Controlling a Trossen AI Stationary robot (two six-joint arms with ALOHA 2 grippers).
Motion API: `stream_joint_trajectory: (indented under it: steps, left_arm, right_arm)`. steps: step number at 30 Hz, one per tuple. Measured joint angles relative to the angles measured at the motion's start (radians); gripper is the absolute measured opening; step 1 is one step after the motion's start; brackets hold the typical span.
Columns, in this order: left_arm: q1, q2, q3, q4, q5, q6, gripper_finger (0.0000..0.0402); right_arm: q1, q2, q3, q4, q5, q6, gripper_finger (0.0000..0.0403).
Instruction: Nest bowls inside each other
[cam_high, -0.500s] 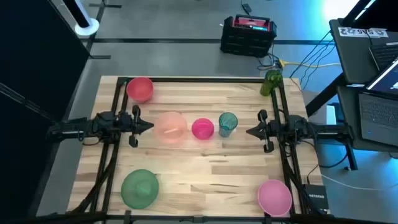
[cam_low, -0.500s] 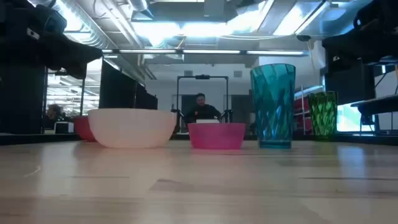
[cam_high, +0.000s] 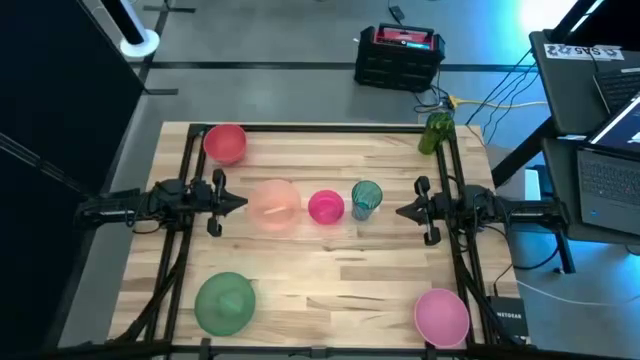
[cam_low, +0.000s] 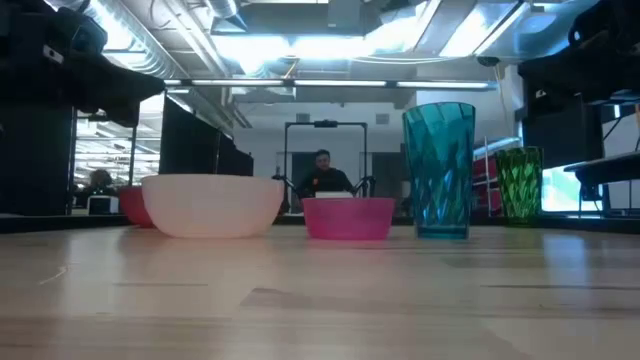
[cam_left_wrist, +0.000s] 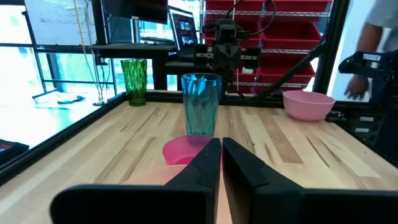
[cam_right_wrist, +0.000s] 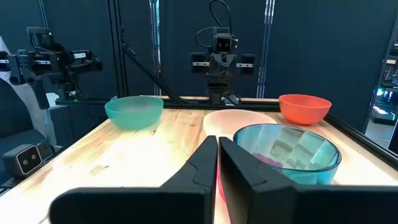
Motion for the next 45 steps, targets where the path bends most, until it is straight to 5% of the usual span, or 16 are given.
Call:
stream_joint_trajectory:
  steps: [41, 45]
  left_arm:
    - [0.009, -0.001, 0.009, 0.083, 0.0, -0.097, 0.0]
    - [0.044, 0.04, 0.141, -0.095, -0.017, -0.065, 0.0]
  right_arm:
    - [0.0, 0.0, 0.0, -0.001, 0.018, -0.001, 0.0001]
    - [0.0, 0.0, 0.0, -0.008, 0.077, -0.001, 0.0001]
